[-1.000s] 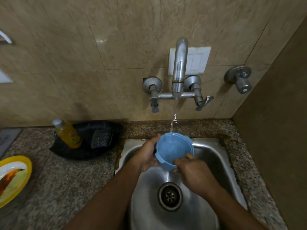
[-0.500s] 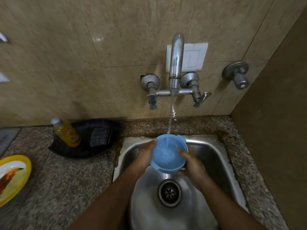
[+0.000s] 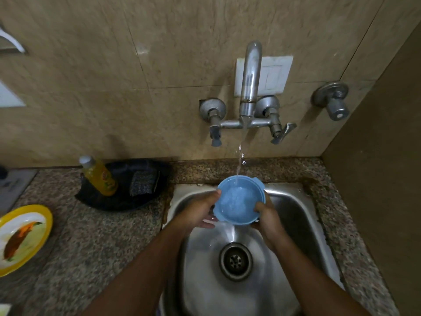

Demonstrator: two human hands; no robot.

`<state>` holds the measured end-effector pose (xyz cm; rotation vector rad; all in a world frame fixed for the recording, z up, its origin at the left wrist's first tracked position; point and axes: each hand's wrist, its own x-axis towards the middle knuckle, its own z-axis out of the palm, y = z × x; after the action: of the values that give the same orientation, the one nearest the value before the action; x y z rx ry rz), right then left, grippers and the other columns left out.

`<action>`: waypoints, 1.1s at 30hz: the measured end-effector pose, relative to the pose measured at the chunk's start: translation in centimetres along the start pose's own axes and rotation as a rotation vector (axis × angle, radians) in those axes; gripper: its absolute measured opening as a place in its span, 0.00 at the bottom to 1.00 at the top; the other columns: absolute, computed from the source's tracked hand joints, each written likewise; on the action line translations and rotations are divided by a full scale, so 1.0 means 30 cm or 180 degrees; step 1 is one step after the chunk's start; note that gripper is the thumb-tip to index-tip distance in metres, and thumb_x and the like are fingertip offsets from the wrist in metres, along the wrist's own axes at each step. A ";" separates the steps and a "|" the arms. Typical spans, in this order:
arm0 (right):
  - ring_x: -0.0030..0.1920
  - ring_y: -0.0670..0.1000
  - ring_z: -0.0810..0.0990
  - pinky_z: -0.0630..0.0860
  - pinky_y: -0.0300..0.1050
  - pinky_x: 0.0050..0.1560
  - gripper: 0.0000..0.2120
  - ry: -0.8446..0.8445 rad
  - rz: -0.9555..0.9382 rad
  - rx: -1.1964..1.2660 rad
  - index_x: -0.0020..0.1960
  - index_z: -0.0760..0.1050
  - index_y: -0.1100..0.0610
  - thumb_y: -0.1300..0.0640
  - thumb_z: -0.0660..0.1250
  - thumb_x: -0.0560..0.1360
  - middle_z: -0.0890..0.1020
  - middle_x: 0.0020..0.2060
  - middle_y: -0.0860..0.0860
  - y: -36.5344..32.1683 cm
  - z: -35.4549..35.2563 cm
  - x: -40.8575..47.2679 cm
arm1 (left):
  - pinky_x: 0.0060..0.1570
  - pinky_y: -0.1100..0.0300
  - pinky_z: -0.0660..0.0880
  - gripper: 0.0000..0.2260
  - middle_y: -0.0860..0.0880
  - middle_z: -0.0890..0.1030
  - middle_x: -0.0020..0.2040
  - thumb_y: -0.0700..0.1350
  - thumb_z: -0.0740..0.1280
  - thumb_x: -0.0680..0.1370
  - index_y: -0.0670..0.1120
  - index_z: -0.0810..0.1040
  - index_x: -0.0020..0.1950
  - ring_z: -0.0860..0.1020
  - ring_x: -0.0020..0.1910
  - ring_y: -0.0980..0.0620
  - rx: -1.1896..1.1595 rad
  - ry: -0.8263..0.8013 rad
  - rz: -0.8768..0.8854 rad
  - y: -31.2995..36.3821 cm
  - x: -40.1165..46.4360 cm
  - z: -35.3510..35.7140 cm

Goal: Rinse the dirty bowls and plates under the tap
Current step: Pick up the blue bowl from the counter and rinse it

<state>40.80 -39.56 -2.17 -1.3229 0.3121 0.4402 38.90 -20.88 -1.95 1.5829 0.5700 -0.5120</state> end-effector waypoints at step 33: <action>0.46 0.50 0.80 0.75 0.47 0.46 0.12 0.1316 -0.2036 -0.2182 0.59 0.71 0.48 0.55 0.65 0.76 0.79 0.44 0.44 -0.341 -0.006 -0.122 | 0.41 0.51 0.82 0.14 0.51 0.85 0.46 0.43 0.78 0.68 0.51 0.78 0.49 0.84 0.45 0.54 0.0297 0.0860 0.1391 -0.041 -0.225 -0.184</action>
<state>42.49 -42.08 8.28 -2.0866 0.0541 -0.3113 32.84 -15.70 1.82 1.8162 0.3855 0.0051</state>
